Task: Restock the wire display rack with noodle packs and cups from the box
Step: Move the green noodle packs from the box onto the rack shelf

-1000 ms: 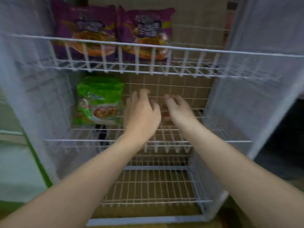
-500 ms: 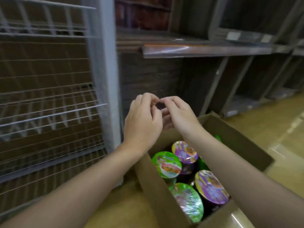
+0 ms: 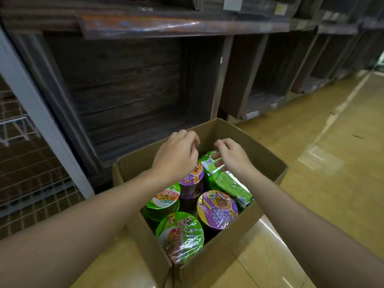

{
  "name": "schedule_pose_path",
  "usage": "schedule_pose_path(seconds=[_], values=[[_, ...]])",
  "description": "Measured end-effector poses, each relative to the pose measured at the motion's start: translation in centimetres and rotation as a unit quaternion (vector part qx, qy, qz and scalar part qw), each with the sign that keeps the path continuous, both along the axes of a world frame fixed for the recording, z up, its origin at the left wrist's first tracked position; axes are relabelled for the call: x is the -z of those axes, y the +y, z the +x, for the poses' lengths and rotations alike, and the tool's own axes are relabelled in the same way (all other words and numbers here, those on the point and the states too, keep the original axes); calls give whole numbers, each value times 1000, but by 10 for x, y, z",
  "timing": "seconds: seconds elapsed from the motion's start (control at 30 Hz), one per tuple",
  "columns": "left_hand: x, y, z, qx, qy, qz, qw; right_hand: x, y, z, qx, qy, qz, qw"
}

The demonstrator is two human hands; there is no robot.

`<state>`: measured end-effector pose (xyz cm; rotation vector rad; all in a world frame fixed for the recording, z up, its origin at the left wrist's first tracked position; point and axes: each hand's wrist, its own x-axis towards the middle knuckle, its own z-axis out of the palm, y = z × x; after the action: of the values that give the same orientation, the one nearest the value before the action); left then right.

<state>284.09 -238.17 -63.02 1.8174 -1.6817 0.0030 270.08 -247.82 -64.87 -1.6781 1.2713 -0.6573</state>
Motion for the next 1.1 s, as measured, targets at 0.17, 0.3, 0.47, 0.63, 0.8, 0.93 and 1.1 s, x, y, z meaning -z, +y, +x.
schedule_pose_path(seconds=[0.17,0.3,0.47,0.63,0.8,0.93,1.1], values=[[42,-18,22,52,-19,59,997,50,-26,-8,47,87,23,995],[72,-38,34,73,4,85,994,83,-47,-12,-53,398,-26,915],[107,-48,41,69,67,91,991,125,-63,-21,-115,633,27,765],[133,-48,53,63,118,114,984,135,-90,-17,-137,629,36,764],[132,-48,46,80,142,115,980,140,-88,-9,-141,681,-10,719],[132,-49,48,86,116,125,982,125,-81,-11,-107,620,-72,774],[130,-56,52,61,131,135,980,97,-54,-12,-80,453,-137,877]])
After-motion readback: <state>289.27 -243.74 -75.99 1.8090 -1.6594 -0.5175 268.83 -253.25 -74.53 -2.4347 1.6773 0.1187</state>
